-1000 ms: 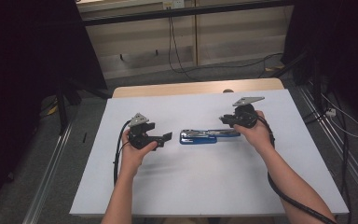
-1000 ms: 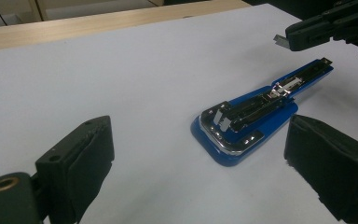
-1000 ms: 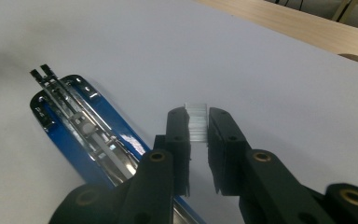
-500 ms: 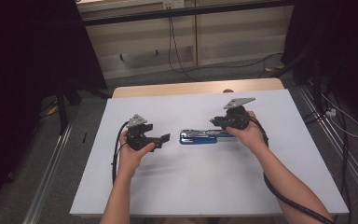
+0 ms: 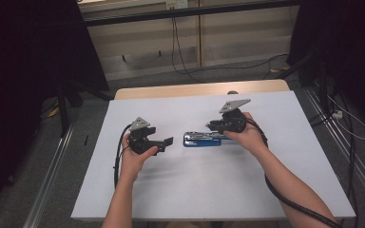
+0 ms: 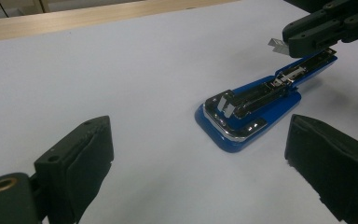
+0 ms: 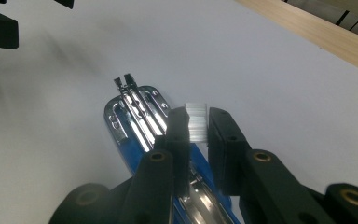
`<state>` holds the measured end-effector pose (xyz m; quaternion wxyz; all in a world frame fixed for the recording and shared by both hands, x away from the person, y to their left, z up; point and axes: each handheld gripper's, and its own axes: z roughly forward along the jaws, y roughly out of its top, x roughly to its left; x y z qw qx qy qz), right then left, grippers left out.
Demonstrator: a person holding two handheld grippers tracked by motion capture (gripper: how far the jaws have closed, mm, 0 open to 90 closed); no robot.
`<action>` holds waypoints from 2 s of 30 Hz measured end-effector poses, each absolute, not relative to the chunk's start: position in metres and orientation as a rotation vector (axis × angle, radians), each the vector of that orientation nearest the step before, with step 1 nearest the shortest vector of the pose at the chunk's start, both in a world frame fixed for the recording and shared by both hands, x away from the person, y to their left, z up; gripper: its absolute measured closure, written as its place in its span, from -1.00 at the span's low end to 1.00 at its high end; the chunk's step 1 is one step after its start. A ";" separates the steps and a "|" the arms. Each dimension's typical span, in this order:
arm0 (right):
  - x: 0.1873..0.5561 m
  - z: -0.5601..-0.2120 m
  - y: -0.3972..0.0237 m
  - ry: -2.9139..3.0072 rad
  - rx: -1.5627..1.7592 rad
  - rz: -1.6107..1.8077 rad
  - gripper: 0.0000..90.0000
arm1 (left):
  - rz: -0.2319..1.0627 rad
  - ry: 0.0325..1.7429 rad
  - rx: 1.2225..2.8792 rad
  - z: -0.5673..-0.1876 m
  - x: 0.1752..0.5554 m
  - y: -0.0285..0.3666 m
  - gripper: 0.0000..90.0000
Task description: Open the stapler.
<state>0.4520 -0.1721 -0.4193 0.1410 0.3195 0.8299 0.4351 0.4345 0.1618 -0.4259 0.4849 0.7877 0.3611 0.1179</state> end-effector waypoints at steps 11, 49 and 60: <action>0.454 -0.418 -0.162 2.437 0.858 1.286 0.76 | 0.293 0.882 1.913 -0.425 0.434 0.164 -0.82; 0.464 -0.422 -0.143 2.565 0.688 1.337 0.76 | 0.297 0.883 1.906 -0.424 0.434 0.165 -0.82; 0.468 -0.424 -0.140 2.612 0.616 1.334 0.76 | 0.296 0.883 1.911 -0.425 0.434 0.165 -0.82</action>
